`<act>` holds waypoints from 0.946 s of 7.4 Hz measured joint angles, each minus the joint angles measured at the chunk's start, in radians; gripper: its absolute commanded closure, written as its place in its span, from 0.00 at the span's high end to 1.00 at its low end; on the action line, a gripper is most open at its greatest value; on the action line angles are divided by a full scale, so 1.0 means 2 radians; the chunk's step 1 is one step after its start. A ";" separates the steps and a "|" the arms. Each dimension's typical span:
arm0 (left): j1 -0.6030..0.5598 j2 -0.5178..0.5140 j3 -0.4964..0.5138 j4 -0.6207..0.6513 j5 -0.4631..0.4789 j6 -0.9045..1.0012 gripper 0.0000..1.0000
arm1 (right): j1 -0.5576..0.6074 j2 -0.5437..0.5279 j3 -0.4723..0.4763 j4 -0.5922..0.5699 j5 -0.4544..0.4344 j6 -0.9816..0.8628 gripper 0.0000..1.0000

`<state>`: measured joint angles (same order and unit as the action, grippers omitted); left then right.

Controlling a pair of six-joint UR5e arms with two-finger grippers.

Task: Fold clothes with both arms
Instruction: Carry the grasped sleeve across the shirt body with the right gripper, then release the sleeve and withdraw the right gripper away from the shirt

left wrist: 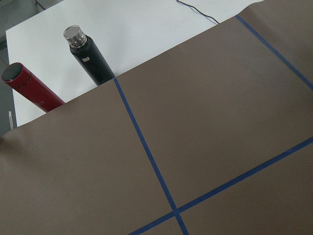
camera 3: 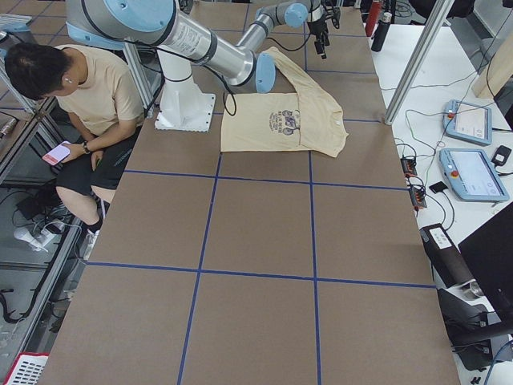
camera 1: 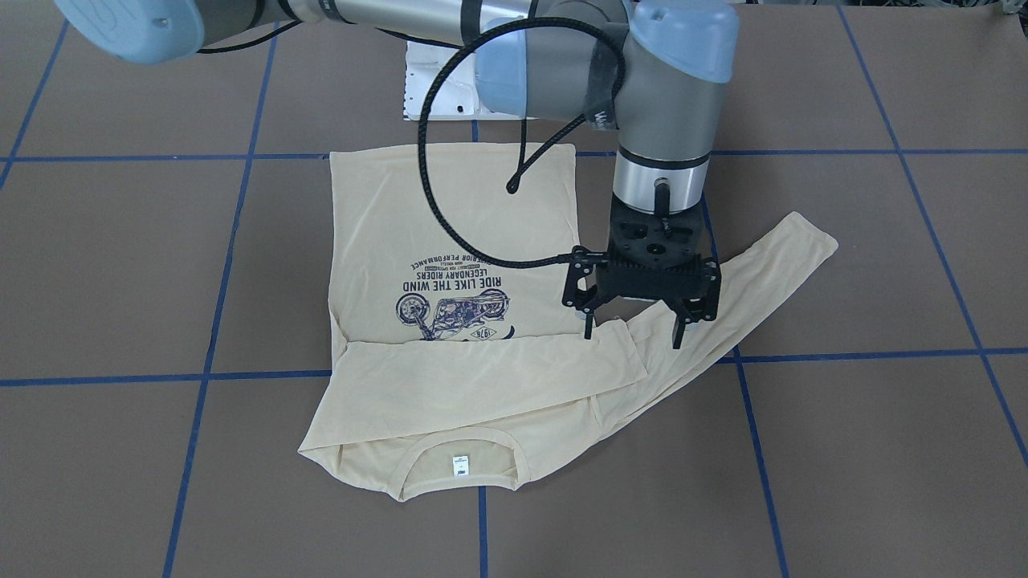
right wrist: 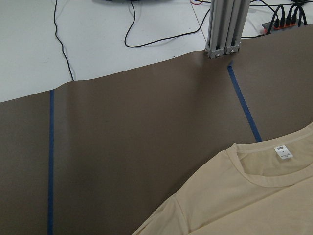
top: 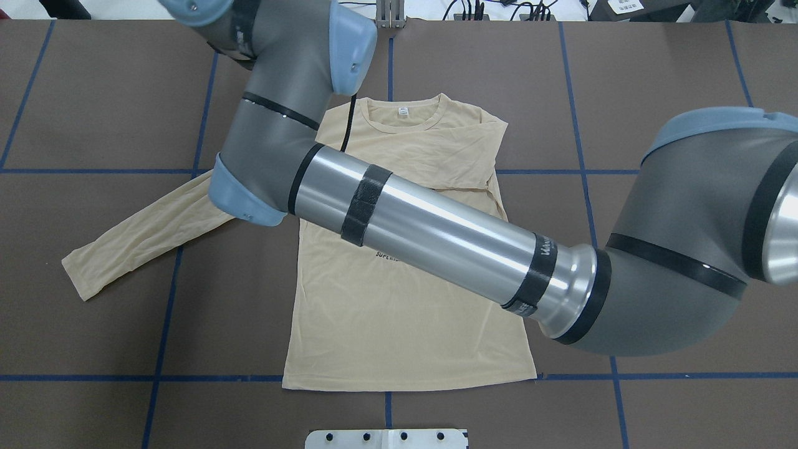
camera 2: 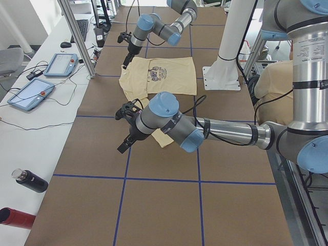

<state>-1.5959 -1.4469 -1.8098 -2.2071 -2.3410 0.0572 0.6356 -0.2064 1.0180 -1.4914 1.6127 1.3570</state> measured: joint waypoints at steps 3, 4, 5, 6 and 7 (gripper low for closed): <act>0.086 0.009 0.001 -0.056 -0.019 -0.073 1.00 | 0.050 -0.140 0.188 -0.058 0.069 -0.095 0.99; 0.127 0.017 0.001 -0.085 0.021 -0.115 1.00 | 0.070 -0.204 0.258 -0.063 0.094 -0.133 0.99; 0.166 0.028 0.001 -0.110 0.074 -0.154 1.00 | 0.095 -0.274 0.329 -0.065 0.123 -0.176 0.99; 0.202 0.037 0.001 -0.127 0.120 -0.194 1.00 | 0.123 -0.353 0.400 -0.064 0.156 -0.226 0.99; 0.236 0.042 0.001 -0.136 0.152 -0.239 1.00 | 0.152 -0.427 0.458 -0.063 0.187 -0.277 0.99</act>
<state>-1.1241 -1.3625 -1.8070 -2.4798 -2.0380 -0.4198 0.9393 -1.0609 1.9349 -1.6165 1.9871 0.8035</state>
